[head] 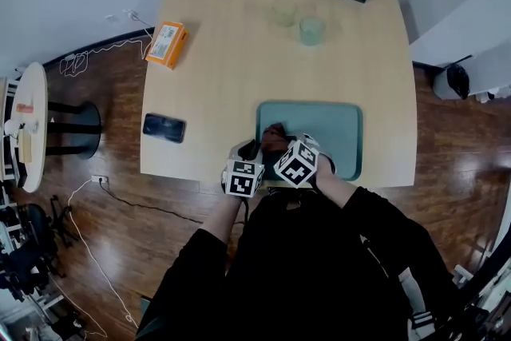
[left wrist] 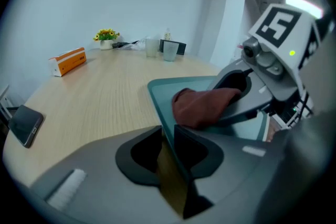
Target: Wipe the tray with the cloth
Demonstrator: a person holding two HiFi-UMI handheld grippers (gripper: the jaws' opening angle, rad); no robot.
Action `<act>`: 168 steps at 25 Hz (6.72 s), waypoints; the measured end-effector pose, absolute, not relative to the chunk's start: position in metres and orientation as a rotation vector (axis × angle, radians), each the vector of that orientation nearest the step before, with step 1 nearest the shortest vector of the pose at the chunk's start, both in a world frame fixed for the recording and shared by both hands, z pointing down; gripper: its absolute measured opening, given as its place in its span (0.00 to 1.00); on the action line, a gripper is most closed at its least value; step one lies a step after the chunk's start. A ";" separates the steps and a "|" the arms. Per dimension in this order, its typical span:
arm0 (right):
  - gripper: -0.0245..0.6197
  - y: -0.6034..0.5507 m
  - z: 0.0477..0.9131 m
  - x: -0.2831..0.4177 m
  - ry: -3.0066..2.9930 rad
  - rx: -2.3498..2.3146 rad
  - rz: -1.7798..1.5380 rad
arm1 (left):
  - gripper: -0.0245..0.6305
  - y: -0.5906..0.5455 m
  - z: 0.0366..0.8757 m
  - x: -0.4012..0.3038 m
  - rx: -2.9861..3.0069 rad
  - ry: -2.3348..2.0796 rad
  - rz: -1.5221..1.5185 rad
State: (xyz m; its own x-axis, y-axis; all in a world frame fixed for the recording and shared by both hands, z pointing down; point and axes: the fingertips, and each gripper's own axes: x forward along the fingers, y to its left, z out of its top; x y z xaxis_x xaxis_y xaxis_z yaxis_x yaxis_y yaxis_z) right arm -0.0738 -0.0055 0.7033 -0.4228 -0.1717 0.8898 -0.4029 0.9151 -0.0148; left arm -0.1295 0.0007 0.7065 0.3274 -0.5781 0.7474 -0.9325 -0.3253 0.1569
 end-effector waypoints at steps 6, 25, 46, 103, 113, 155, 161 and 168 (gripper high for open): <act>0.21 -0.003 0.701 -0.107 -2.021 0.376 0.265 | 0.09 -0.001 0.706 -0.140 1.953 -1.306 0.709; 0.21 0.002 0.699 0.114 -1.883 0.755 0.454 | 0.10 0.001 0.706 -0.136 1.963 -1.304 0.732; 0.21 0.085 0.706 -0.084 -2.045 0.230 0.139 | 0.08 0.001 0.709 -0.143 1.948 -1.278 0.702; 0.21 -0.065 0.703 0.135 -1.854 0.762 0.505 | 0.11 0.000 0.710 -0.142 1.926 -1.370 0.743; 0.21 -0.015 0.694 0.125 -1.914 0.807 0.567 | 0.11 0.003 0.706 -0.138 1.917 -1.359 0.741; 0.21 -0.084 0.409 0.182 -2.563 1.489 0.231 | 0.04 -0.015 0.351 -0.073 2.560 -1.638 -0.010; 0.21 -0.100 0.483 0.282 -2.266 1.683 0.429 | 0.04 -0.013 0.356 -0.086 2.504 -1.684 0.024; 0.21 -0.104 0.604 0.244 -2.119 1.466 0.556 | 0.04 -0.011 0.365 -0.083 2.489 -1.662 0.013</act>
State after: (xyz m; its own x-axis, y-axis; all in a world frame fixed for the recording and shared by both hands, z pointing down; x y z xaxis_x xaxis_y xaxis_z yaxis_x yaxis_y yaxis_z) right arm 0.2443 -0.1039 0.6036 -0.2948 -0.7359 0.6095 -0.9404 0.3367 -0.0483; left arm -0.0835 -0.0112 0.3653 0.3865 -0.9179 0.0893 -0.9192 -0.3755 0.1185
